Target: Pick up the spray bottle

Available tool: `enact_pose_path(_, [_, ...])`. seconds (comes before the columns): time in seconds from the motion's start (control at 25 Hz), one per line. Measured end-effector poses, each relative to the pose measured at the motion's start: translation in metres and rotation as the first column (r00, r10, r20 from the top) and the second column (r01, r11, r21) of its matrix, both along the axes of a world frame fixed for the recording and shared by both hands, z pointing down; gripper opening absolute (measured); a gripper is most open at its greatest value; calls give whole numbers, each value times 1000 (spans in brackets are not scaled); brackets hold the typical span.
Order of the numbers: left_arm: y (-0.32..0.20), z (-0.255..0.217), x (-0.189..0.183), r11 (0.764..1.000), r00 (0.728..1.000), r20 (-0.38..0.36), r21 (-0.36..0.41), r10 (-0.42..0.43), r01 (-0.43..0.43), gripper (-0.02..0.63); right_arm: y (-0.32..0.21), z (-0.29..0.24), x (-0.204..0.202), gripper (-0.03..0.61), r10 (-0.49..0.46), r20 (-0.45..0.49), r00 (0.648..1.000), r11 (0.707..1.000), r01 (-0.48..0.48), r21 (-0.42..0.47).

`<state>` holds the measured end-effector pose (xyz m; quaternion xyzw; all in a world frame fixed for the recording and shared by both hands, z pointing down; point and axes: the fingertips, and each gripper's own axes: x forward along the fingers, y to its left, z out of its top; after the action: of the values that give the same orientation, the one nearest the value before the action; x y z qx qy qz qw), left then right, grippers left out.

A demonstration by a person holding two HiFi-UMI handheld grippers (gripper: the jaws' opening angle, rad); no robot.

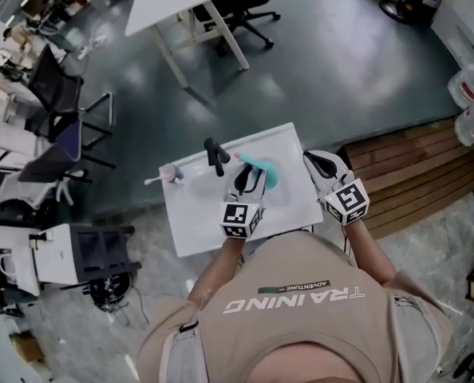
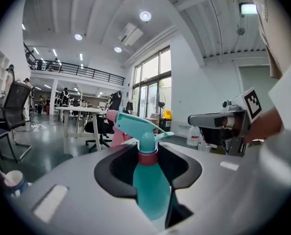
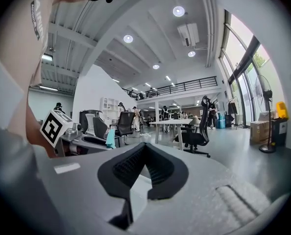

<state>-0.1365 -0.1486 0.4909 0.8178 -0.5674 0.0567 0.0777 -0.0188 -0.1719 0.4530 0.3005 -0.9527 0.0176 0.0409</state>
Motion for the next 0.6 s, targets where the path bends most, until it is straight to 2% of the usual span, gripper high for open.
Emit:
enact_pose_path(0.24, [8,-8,-7,1000,1000,0,14,17,-17,147,6,-20,-3,2,18,16,1000,999,-18,50])
enact_pose_path(0.44, [20,0,-9,1000,1000,-3,4,13,-13,147,15,-20,1,2,34,4,999,999,-34,38])
enact_pose_path(0.6, [14,-2,-19,1000,999,-30,11,-21,22,147,19,-18,4,2,39,9,999,999,-39,14])
